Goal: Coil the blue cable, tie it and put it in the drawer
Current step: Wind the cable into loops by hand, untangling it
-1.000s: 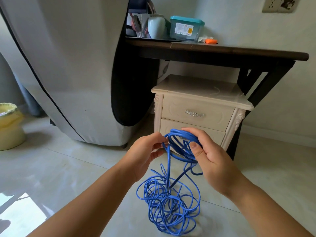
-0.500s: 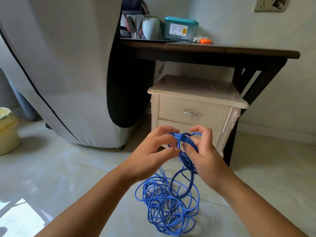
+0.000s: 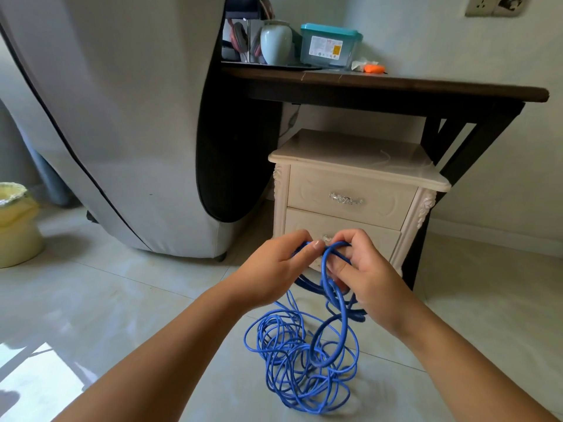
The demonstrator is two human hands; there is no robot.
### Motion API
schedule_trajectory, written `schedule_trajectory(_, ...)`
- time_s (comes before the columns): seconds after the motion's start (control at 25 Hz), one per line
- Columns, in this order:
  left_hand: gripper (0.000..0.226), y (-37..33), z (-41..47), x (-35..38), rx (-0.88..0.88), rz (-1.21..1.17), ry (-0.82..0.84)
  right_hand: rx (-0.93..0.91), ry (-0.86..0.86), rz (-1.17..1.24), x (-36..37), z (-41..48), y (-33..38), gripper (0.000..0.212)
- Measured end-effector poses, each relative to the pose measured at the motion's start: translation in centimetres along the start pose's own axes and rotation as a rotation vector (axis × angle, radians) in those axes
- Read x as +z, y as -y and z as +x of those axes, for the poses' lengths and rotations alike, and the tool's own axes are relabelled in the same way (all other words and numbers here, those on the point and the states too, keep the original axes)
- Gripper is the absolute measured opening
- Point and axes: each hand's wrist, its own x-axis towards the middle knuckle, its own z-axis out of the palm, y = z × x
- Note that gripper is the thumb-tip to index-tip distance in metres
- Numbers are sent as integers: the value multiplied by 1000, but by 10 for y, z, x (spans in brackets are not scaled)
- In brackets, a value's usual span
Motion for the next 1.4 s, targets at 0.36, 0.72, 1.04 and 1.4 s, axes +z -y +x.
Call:
schedule_trajectory(0.36,38,33,12,-37,-269,-500,-641,325,-68,128,-47,3,4,15)
schedule_trajectory(0.72,36,7,10,-23,-111,-577,-387,160,-191,-130,-17,10,-8,40)
schedule_trajectory(1.04,40,-4,12,11,-397,-879,-333,169,-172,679,20,14,-3,23)
schedule_trajectory(1.4,30,-14,6,-1,-165,-243,-66,212,25,33,-3,16,3,19)
